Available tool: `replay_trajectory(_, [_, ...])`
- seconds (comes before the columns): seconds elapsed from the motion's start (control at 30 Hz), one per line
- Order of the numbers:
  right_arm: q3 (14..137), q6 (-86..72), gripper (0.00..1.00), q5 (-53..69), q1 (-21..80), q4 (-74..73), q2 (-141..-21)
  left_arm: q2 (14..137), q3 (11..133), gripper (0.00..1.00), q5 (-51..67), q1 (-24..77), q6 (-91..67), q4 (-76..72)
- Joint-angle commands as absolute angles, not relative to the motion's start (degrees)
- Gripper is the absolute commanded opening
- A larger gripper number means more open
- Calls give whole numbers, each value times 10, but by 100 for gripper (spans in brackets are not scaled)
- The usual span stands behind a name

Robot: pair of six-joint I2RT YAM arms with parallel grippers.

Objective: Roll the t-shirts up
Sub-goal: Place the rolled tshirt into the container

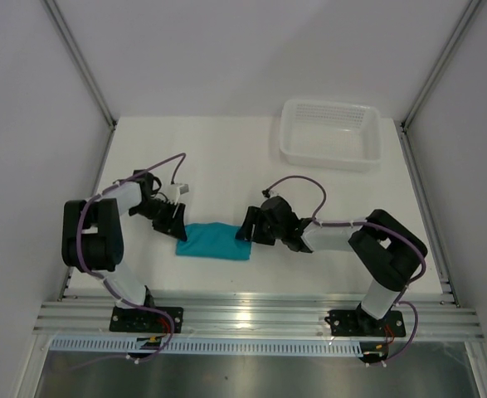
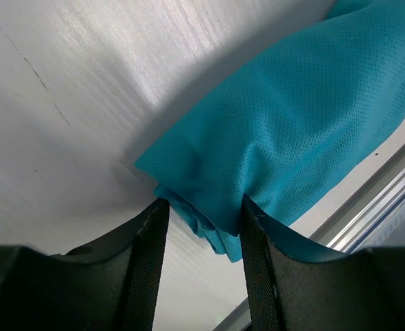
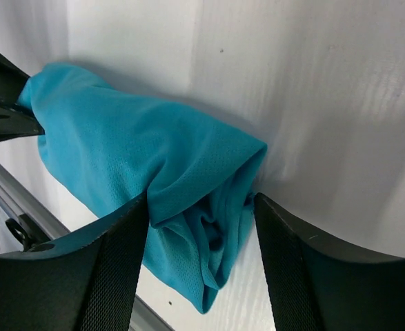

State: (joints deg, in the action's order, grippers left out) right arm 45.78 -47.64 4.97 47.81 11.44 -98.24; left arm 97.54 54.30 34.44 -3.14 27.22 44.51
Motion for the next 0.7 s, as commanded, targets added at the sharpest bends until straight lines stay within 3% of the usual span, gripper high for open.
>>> replay_trajectory(0.0, [435,-506,65,41,485,120,-1013,1004,548,49,330,-23,285,457])
replay_trajectory(0.2, [414,-522,57,43,483,142,-1021,1011,559,51,352,-23,280,461])
replay_trajectory(0.3, [407,-522,43,43,479,155,-1019,1027,568,42,367,-23,280,472])
replay_trajectory(0.4, [407,-516,35,47,477,163,-1013,1038,572,25,385,-23,283,482])
replay_trajectory(0.43, [407,-511,31,47,476,167,-1011,1039,572,12,400,-22,282,483])
replay_trajectory(0.5, [408,-505,27,49,476,170,-1005,1043,573,2,417,-22,284,490])
replay_trajectory(0.67, [407,-485,8,52,475,178,-991,1032,567,1,451,-22,289,491])
